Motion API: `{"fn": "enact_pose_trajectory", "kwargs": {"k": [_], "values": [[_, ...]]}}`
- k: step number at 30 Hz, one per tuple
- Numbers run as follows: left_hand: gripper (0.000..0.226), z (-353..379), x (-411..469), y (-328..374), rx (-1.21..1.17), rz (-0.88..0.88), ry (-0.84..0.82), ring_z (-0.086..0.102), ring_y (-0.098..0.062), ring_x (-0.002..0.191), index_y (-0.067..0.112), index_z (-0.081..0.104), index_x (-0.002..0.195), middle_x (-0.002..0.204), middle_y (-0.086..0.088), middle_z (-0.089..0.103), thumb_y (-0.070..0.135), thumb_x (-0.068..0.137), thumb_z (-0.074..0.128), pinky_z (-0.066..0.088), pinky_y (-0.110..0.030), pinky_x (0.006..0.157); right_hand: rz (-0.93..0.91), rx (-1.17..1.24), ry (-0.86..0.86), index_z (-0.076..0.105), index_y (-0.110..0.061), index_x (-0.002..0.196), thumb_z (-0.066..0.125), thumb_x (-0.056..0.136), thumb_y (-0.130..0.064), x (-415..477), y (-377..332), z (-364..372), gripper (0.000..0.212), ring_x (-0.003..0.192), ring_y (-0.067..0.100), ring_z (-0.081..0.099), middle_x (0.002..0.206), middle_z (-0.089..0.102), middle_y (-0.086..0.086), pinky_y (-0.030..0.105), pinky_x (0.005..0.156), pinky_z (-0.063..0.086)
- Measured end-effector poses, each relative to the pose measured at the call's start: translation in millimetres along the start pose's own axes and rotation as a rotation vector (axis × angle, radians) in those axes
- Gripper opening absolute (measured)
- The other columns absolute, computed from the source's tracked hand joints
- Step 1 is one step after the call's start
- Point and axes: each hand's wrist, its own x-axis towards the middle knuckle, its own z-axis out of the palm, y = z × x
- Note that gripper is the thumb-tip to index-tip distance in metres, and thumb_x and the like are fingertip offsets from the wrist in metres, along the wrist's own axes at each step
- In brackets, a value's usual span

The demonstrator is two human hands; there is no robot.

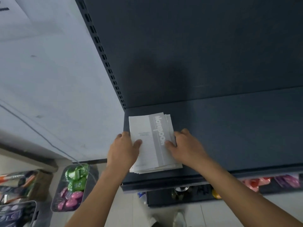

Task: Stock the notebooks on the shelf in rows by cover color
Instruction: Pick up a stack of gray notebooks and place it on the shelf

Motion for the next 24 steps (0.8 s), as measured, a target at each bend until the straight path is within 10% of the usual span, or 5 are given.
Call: {"fn": "enact_pose_trajectory", "kwargs": {"k": [11, 24], "values": [[0.038, -13, 10, -25, -0.244, -0.009, -0.16, 0.062, -0.018, 0.095, 0.013, 0.055, 0.126, 0.115, -0.001, 0.068, 0.018, 0.09, 0.068, 0.044, -0.026, 0.074, -0.039, -0.163, 0.076, 0.046, -0.014, 0.132, 0.04, 0.103, -0.044, -12, -42, 22, 0.041, 0.12, 0.019, 0.039, 0.126, 0.035, 0.002, 0.034, 0.083, 0.053], [0.005, -22, 2, -30, -0.421, -0.03, -0.164, 0.063, -0.006, 0.078, 0.018, 0.066, 0.093, 0.084, 0.014, 0.067, 0.017, 0.088, 0.066, 0.045, -0.02, 0.058, 0.018, -0.182, 0.141, 0.054, -0.013, 0.121, 0.042, 0.103, -0.047, -16, -38, 27, 0.04, 0.118, 0.02, 0.037, 0.123, 0.038, 0.003, 0.03, 0.088, 0.049]]}}
